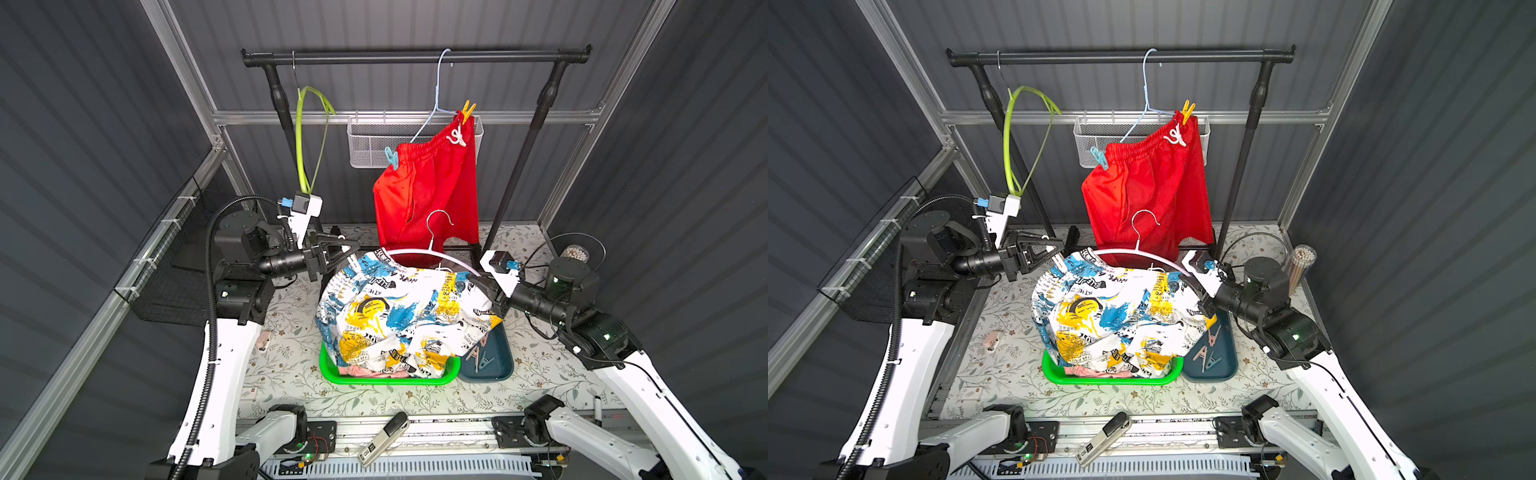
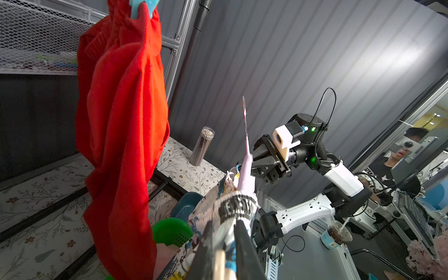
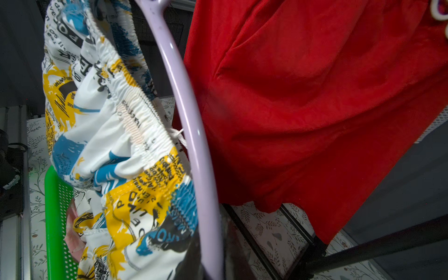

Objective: Remove the clothespins securing shorts to the hanger
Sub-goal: Remove the clothespin from the hanger.

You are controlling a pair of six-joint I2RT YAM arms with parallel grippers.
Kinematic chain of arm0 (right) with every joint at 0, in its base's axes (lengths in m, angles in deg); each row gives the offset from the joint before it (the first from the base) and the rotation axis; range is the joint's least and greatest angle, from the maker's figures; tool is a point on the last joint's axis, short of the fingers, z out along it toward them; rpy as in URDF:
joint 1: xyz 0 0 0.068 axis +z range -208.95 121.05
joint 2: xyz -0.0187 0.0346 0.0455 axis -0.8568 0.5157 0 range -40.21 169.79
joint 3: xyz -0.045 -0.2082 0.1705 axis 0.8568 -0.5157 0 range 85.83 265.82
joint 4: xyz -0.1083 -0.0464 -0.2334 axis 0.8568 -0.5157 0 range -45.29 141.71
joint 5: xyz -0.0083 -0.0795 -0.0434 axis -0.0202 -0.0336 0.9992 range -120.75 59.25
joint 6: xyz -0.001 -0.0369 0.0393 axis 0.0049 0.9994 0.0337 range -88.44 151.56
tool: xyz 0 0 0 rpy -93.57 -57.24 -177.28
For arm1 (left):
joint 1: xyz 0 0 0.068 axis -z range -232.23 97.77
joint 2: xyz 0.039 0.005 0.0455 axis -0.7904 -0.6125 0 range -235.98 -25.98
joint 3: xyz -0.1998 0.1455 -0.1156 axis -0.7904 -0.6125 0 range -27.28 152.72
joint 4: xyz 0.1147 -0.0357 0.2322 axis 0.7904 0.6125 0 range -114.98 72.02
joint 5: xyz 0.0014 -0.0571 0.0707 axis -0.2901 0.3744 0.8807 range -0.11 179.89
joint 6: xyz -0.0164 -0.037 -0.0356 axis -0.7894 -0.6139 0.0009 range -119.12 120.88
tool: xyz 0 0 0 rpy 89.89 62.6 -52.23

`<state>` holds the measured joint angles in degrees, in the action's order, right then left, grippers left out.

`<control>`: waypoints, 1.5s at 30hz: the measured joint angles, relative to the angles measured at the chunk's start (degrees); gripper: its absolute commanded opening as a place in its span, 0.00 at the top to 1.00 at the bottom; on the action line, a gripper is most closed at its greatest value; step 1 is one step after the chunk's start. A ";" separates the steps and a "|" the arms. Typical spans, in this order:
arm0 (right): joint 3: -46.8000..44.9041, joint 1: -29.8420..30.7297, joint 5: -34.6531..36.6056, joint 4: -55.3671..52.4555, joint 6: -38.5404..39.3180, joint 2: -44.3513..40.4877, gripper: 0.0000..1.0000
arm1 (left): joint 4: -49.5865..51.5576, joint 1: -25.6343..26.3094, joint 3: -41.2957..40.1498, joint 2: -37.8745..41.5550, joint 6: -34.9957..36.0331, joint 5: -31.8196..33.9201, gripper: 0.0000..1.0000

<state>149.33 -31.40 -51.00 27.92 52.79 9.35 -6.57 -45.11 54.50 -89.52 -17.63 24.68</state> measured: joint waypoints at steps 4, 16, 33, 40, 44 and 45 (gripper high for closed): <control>0.00 0.00 -0.04 0.17 -0.02 0.22 1.00 | -0.04 -0.07 0.00 0.31 0.02 0.72 1.00; -0.11 0.46 0.81 2.99 -1.16 2.93 1.00 | 12.81 0.00 8.04 0.59 6.14 14.80 1.00; -0.11 0.31 -3.54 6.84 -5.33 6.82 1.00 | 2.03 -0.48 5.27 0.83 -3.08 15.61 1.00; -1.07 1.01 -3.91 7.93 -6.99 8.48 1.00 | -1.99 -0.68 4.72 -0.31 -7.37 16.04 1.00; -2.08 1.27 -3.89 8.46 -7.32 7.63 1.00 | -1.36 -0.66 4.72 0.83 -7.50 17.49 1.00; -2.08 1.27 -3.89 8.48 -7.32 7.48 1.00 | -1.27 -0.66 4.74 1.05 -7.50 17.70 1.00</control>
<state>147.25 -30.14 -54.89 36.40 45.47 16.82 -7.83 -45.77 59.24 -88.48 -25.12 42.39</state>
